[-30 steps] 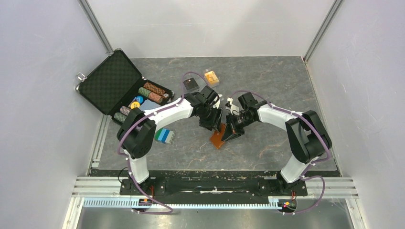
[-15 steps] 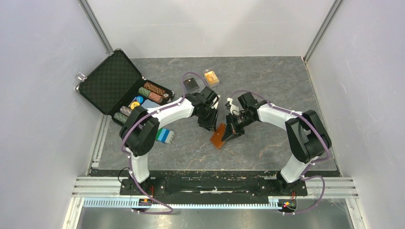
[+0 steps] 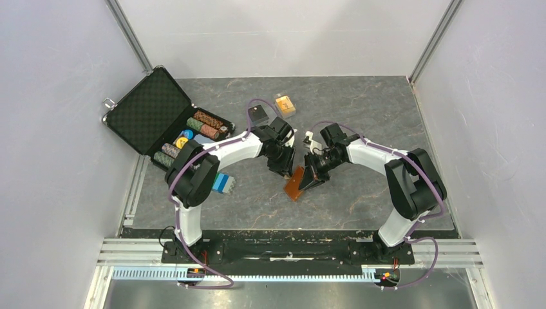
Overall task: Put the credit cards into the card holder
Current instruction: Open the card holder.
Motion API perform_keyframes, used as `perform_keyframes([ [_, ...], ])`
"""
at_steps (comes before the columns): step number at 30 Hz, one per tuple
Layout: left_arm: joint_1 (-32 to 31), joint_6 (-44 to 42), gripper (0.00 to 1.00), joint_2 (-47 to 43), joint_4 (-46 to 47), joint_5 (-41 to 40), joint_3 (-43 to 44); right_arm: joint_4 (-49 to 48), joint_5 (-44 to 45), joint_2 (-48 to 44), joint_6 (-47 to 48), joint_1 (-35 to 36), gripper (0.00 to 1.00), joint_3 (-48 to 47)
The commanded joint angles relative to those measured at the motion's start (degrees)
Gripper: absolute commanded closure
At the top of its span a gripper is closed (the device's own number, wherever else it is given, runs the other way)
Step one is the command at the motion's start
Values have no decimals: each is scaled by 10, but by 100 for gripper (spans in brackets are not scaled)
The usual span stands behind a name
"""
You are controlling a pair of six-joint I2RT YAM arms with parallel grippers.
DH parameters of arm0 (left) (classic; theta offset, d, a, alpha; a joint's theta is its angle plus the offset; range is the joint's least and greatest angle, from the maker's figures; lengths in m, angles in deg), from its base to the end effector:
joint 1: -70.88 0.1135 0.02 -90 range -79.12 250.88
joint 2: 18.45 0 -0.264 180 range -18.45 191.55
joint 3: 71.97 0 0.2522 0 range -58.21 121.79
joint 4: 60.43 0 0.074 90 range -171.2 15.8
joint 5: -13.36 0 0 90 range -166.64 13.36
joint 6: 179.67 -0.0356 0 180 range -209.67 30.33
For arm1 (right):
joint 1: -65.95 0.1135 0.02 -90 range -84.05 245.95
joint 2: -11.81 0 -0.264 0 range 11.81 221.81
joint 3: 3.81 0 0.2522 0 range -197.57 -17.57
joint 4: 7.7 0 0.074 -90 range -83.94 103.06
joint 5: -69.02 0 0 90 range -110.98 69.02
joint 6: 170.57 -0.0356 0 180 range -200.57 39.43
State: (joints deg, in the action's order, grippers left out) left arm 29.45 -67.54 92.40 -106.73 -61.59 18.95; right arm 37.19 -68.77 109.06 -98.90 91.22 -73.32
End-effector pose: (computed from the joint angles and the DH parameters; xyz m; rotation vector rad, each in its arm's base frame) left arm 0.2898 -0.2681 0.1751 0.5574 2.8039 -0.6376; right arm 0.2652 0.1544 0.1645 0.3590 -2.7863 -1.3120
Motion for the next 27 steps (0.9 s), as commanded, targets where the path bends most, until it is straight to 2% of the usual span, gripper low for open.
perform_keyframes([
  [1,14,-39,54,-13,21,22,-13,-8,-18,-2,13,2,100,-27],
  [2,19,-37,51,-18,27,25,-20,-8,-19,-2,15,2,100,-27],
  [5,46,-33,51,-32,56,67,-43,-7,-22,-4,18,2,100,-27],
  [12,67,-52,60,-46,113,197,-68,-8,-24,-5,20,2,100,-31],
  [16,67,-51,52,-41,125,219,-74,-8,-26,-6,19,2,100,-34],
  [19,67,-43,53,-38,140,231,-78,-8,-27,-8,20,2,100,-36],
  [23,67,-37,69,-37,151,244,-78,-7,-27,-8,20,2,100,-36],
  [27,68,-39,96,-44,144,243,-72,-7,-27,-7,21,2,100,-41],
])
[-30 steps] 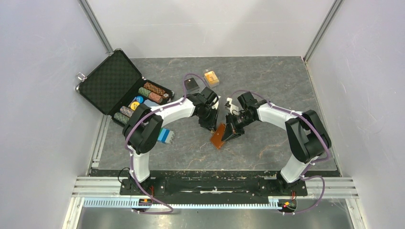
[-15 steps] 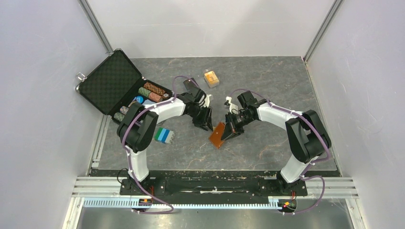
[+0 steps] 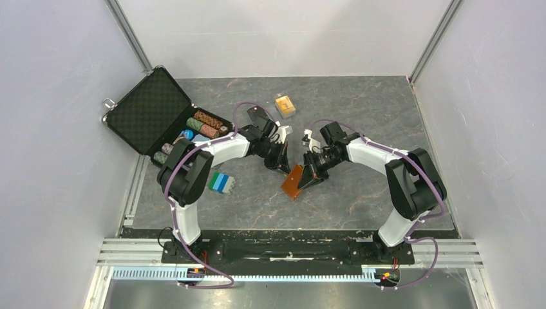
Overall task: Put the credit cards into the card holder
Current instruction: Open the card holder.
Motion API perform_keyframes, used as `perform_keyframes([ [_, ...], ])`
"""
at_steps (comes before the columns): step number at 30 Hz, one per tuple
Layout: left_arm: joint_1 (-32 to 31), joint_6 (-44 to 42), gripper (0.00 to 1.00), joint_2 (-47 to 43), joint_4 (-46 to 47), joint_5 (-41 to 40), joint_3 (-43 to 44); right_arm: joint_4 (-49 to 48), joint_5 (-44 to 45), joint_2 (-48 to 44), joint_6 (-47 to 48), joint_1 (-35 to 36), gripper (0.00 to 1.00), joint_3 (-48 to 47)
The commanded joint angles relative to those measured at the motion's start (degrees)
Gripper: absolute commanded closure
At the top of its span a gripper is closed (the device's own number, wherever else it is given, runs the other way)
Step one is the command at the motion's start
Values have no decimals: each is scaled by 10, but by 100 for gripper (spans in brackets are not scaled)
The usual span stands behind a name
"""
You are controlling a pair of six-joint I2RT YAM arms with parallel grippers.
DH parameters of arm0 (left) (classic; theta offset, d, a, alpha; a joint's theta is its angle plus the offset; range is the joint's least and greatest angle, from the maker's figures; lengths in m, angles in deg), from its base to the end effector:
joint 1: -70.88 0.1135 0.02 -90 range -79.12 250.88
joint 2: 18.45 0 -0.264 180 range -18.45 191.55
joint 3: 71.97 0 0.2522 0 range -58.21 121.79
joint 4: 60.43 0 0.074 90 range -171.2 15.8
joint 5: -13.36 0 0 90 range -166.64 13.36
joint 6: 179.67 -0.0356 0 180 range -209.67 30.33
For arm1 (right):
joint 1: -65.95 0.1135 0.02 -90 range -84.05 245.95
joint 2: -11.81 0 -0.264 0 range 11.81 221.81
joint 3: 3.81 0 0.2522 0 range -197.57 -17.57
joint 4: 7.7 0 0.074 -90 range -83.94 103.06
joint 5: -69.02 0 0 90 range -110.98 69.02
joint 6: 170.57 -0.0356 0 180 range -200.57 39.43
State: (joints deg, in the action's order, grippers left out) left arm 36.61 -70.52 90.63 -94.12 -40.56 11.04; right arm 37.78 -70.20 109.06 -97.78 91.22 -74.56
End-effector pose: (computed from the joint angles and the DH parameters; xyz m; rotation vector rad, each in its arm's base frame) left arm 0.3060 -0.2339 0.1634 0.5982 2.6785 -1.1274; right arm 0.2680 0.1563 0.1704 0.3985 -2.7709 -1.3524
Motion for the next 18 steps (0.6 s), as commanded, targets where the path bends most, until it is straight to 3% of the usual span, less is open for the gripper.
perform_keyframes([
  [1,-3,-12,98,-29,12,28,9,-13,-12,-6,12,2,100,-31],
  [3,-2,-22,98,-40,-7,18,19,-12,-9,-7,19,2,100,-37],
  [5,-1,-39,98,-57,-36,3,36,-5,-5,-7,34,1,92,-50],
  [12,-2,-126,98,-121,-173,-27,142,30,70,-45,107,-16,35,-116],
  [18,-1,-187,98,-147,-262,-32,238,-81,35,-107,71,-67,16,-117],
])
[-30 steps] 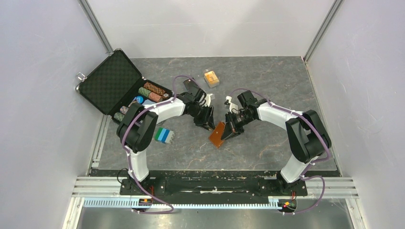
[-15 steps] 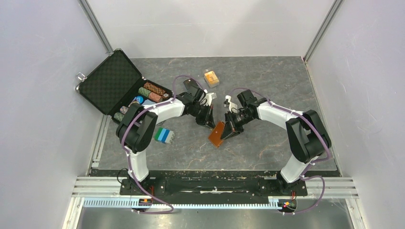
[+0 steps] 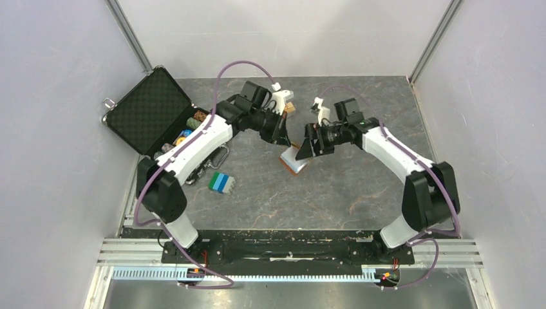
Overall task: Put the credit cards into the card holder
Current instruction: Open the card holder.
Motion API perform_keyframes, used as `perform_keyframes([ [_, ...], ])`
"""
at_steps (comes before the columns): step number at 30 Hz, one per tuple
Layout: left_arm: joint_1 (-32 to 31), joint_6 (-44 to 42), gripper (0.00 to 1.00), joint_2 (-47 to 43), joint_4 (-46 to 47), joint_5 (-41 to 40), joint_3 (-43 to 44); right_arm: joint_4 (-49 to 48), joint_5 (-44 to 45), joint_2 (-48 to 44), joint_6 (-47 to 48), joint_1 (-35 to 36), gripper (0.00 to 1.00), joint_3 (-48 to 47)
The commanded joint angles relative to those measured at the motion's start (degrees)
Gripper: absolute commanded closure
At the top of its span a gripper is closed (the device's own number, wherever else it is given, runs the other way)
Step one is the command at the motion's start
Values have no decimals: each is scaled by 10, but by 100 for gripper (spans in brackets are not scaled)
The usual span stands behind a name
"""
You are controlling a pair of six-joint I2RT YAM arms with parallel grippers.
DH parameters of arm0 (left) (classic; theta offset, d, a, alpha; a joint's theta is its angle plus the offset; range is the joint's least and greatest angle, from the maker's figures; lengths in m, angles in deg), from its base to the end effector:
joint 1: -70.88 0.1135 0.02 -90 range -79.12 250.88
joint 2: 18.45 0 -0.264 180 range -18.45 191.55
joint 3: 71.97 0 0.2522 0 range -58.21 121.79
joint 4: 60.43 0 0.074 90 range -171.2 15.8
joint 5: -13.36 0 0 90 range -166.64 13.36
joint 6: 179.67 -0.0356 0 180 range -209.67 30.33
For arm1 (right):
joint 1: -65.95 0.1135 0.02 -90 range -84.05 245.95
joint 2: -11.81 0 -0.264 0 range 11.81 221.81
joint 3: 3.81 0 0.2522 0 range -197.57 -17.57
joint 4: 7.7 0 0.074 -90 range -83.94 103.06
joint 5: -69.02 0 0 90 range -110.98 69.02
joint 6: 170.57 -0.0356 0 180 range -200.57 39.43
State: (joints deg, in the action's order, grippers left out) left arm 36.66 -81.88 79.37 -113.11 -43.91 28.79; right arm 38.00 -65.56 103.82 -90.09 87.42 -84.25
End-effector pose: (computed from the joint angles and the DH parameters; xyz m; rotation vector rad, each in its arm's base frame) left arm 0.2992 -0.2268 0.3087 0.8336 2.3725 -1.0139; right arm 0.2980 0.1441 0.2432 -0.5696 2.4992 1.2050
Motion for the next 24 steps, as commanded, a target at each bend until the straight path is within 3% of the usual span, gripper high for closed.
perform_keyframes([
  [1,-1,-77,98,-37,-79,4,74,-103,-16,-60,-10,-35,15,-20],
  [8,-2,-106,98,-36,-130,-10,145,-171,-36,-86,-24,-46,14,-32],
  [17,-2,-138,98,4,-219,-29,197,-155,-27,-118,27,-46,13,-39],
  [24,-2,-121,98,25,-226,5,212,-177,-59,-124,33,-8,13,-8],
])
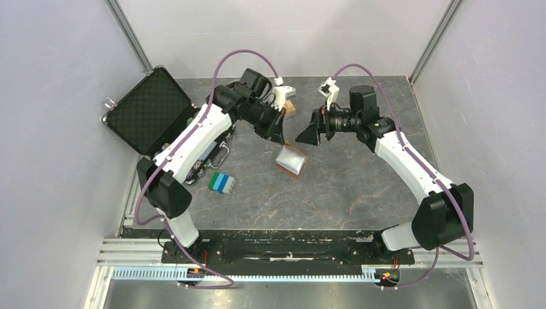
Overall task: Put the credit cards into the card holder
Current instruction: Open the card holder.
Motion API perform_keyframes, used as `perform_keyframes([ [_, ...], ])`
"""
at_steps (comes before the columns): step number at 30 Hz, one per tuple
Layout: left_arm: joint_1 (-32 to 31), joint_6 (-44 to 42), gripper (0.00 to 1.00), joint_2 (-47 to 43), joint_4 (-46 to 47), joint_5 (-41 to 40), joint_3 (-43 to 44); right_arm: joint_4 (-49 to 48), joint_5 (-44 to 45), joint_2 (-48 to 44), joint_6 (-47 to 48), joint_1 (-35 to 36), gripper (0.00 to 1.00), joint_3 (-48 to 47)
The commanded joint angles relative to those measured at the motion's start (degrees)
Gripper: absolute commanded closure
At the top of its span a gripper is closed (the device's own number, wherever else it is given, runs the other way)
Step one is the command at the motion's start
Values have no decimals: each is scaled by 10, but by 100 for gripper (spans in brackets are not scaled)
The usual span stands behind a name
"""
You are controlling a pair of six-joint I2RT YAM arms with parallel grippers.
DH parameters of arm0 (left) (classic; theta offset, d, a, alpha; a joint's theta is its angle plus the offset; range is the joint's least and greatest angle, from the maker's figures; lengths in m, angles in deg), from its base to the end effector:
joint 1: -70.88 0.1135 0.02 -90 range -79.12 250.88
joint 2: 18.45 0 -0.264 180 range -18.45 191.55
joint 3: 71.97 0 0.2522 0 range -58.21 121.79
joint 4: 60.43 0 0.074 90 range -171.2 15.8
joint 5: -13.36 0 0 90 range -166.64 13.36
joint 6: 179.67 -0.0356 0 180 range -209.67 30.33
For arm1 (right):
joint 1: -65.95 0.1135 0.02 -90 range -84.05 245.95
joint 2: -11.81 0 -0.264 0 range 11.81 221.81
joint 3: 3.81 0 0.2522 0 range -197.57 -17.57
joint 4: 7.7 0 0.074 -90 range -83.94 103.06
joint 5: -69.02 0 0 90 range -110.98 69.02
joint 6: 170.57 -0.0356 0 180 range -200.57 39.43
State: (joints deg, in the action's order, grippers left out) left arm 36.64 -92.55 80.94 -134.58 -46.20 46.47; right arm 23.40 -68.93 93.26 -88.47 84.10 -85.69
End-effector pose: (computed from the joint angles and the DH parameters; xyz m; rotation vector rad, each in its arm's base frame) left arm 0.2886 -0.2182 0.3704 1.0217 2.3555 -0.8874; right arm 0.2931 0.1239 0.3265 -0.6989 1.9913 1.1490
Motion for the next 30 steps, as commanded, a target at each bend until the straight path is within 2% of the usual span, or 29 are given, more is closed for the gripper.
perform_keyframes([
  [1,-2,-8,98,12,-11,28,37,-36,-26,-18,15,31,13,14],
  [7,2,23,98,37,-12,67,60,-43,-6,-17,27,60,14,47],
  [10,3,23,98,44,-11,88,69,-44,21,-16,35,64,20,63],
  [13,3,31,98,47,-10,98,74,-51,59,-16,35,65,37,74],
  [20,5,62,98,55,0,120,78,-68,155,-19,42,72,61,77],
  [22,6,72,98,54,12,130,77,-68,172,-19,41,72,75,80],
  [24,6,79,97,53,22,133,73,-69,181,-18,37,72,98,80],
  [25,6,80,96,52,22,128,73,-68,180,-15,33,72,100,80],
  [27,8,88,84,49,26,103,70,-68,171,-10,28,72,100,78],
  [30,24,132,57,27,69,72,31,-70,170,-8,15,71,100,79],
])
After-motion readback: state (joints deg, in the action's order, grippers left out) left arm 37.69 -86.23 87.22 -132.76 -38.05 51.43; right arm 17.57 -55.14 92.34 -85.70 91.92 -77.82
